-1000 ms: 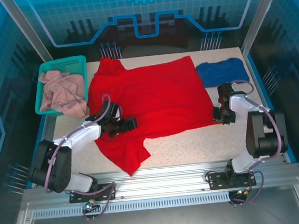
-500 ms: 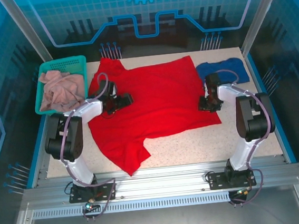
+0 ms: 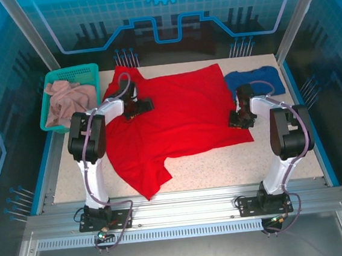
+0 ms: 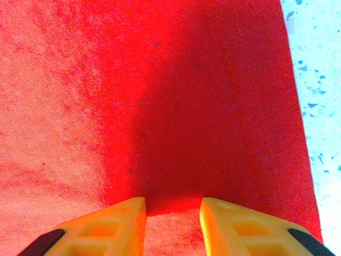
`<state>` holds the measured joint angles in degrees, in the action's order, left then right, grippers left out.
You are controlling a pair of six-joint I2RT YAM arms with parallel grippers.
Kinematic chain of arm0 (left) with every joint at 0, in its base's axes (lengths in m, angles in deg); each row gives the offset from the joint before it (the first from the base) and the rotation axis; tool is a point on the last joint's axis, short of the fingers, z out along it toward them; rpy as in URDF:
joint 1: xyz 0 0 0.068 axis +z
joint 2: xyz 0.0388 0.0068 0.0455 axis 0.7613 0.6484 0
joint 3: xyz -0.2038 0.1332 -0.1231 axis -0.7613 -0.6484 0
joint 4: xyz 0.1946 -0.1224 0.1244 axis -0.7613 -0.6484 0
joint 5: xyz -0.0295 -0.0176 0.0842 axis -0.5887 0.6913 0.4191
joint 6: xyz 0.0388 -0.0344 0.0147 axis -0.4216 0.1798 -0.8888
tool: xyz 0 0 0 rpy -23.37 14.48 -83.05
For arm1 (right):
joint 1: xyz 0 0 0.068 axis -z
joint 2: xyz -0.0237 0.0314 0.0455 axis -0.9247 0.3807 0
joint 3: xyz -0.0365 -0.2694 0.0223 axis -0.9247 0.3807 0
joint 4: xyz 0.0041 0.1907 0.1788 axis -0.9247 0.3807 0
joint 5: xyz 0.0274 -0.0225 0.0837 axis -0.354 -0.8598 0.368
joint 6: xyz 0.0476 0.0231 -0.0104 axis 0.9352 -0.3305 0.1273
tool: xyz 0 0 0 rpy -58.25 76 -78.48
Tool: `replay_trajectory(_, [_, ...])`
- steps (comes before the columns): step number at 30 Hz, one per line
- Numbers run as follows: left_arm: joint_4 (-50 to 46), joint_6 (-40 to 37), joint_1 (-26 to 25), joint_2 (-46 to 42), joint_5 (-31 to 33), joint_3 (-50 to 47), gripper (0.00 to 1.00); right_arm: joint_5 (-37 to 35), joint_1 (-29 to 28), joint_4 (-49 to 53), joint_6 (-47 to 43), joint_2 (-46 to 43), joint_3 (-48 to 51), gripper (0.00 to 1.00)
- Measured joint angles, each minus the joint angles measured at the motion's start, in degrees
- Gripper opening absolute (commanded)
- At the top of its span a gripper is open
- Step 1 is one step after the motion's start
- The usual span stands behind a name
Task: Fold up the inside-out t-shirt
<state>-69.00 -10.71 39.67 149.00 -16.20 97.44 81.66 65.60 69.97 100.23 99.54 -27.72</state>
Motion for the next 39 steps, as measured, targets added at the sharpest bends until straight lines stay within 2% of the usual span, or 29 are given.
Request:
replay_trajectory(7, [-2.16, -1.38, 0.00, 0.76, -0.20, 1.75, 0.93, 0.96, -0.02, 0.02, 0.35, -0.61, 0.24, 0.36])
replay_trajectory(13, [-2.84, -1.46, 0.00, -4.20, -0.17, -1.73, 0.94, 1.42, -0.22, -0.50, -0.04, -4.66, 0.24, 0.45])
replay_trajectory(17, [-1.38, -0.81, 0.00, -12.13, -0.50, -6.14, 0.95, 0.92, -0.22, -0.63, -0.11, -8.50, 0.24, 0.49])
replay_trajectory(21, [2.03, 1.57, -1.14, -24.20, -1.29, -15.85, 0.94, -0.61, -0.11, 0.20, 0.46, -13.73, 4.39, 0.51])
replay_trajectory(24, [2.84, 3.13, -4.28, -31.32, -1.92, -23.04, 0.94, -1.18, 1.20, 2.45, 1.22, -19.50, 10.71, 0.52])
replay_trajectory(27, [2.67, 4.35, -9.20, -36.15, -2.78, -29.62, 0.94, -1.18, 4.96, 4.37, 1.66, -23.37, 15.87, 0.52])
replay_trajectory(30, [1.44, 4.81, -12.00, -38.56, -3.02, -33.20, 0.94, -0.74, 7.85, 5.22, 2.08, -23.50, 18.32, 0.51])
replay_trajectory(39, [0.55, 4.96, -12.24, -40.33, -2.93, -34.03, 0.94, 1.88, 9.55, 2.38, 2.71, -17.14, 18.32, 0.49])
